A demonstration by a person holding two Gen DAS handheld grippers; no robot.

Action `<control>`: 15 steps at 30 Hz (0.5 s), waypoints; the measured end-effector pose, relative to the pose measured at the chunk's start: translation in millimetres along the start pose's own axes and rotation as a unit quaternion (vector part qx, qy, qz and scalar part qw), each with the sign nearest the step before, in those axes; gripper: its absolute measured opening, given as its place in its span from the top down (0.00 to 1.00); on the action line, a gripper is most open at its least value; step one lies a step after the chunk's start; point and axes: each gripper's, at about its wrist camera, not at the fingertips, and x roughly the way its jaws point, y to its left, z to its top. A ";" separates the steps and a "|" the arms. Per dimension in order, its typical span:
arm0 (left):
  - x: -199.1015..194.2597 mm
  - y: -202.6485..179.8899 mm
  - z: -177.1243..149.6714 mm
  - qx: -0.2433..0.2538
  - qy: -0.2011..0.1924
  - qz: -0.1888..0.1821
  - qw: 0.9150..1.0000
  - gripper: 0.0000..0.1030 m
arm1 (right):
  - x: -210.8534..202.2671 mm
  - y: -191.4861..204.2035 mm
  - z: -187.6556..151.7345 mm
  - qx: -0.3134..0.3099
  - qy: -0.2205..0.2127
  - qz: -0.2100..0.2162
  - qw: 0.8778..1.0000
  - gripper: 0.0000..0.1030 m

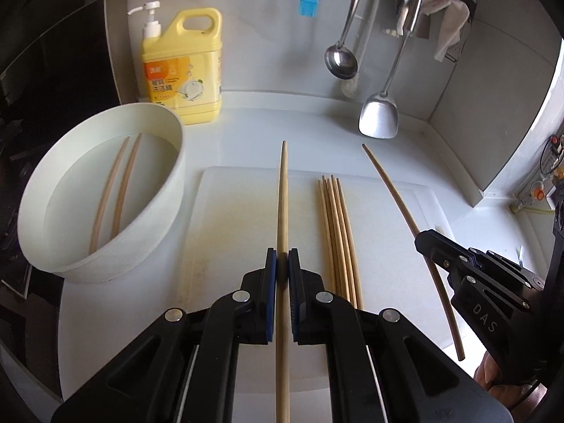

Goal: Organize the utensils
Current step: 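Lift both held chopsticks and carry them over the water basin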

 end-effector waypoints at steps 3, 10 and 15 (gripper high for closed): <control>-23.7 21.7 10.4 -0.018 -0.016 0.015 1.000 0.93 | -8.1 23.5 17.9 -0.018 -0.008 0.019 1.000 0.94; -55.3 98.6 33.7 -0.055 -0.045 0.057 0.996 0.93 | 2.6 99.9 59.6 -0.055 -0.023 0.071 0.996 0.94; -53.1 163.5 56.3 -0.066 -0.045 0.069 0.994 0.93 | 32.8 162.1 87.8 -0.064 -0.021 0.096 0.993 0.94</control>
